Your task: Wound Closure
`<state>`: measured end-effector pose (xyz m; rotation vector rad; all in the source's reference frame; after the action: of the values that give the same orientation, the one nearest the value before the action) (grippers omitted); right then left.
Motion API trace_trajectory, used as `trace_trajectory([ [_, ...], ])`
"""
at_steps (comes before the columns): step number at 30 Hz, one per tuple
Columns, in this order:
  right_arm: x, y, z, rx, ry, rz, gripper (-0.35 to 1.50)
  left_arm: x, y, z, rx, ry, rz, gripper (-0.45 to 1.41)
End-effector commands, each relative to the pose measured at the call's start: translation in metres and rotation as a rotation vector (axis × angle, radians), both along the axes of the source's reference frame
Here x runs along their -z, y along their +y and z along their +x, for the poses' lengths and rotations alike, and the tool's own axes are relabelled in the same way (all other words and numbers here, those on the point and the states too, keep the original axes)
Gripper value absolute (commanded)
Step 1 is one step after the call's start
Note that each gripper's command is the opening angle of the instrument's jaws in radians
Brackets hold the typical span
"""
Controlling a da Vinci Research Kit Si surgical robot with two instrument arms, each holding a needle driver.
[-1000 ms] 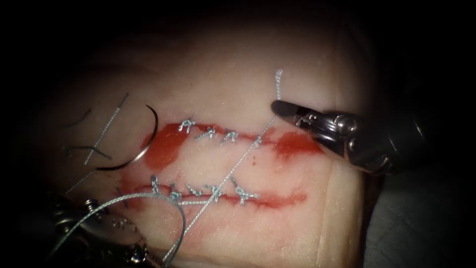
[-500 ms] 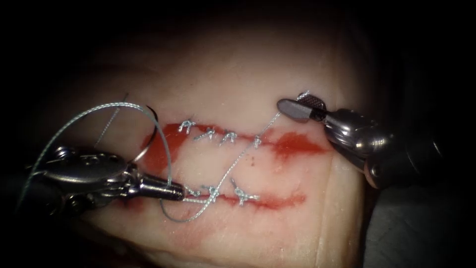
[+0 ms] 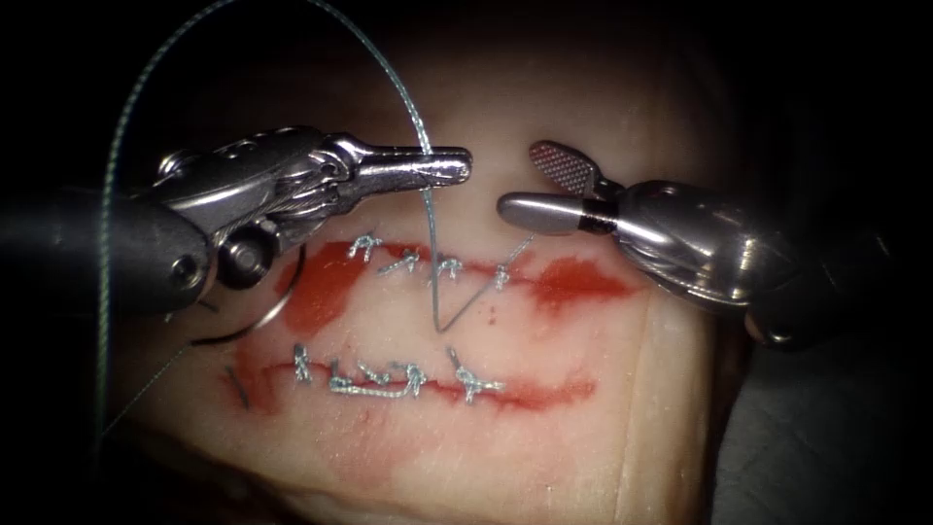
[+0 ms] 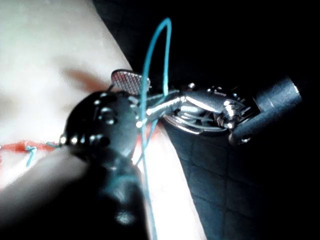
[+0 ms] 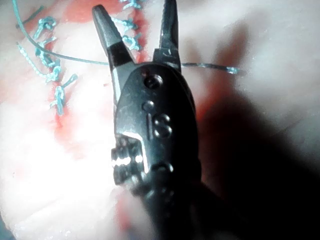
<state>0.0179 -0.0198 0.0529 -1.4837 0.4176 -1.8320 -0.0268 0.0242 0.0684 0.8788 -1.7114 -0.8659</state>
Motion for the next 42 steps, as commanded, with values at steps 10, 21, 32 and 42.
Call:
trace_trajectory([
  [10, -0.0036, -0.0027, 0.005, -0.011, 0.203, -0.028, 1.11, -0.0039, 0.0029, -0.0045, 0.029, 0.01, -0.038, -0.45],
  [21, -0.0033, -0.0027, 0.005, 0.002, 0.439, 0.028, 0.98, -0.0118, 0.0016, -0.002, 0.098, 0.247, -0.106, -0.45],
  [32, -0.003, -0.0014, 0.003, -0.438, 0.48, 0.17, 0.81, -0.0159, -0.0029, 0.0011, 0.118, 0.45, -0.128, -0.45],
  [42, -0.0039, -0.0016, 0.0028, -0.688, 0.387, 0.311, 0.76, -0.0139, -0.0063, 0.0004, 0.044, 0.53, -0.157, -0.45],
])
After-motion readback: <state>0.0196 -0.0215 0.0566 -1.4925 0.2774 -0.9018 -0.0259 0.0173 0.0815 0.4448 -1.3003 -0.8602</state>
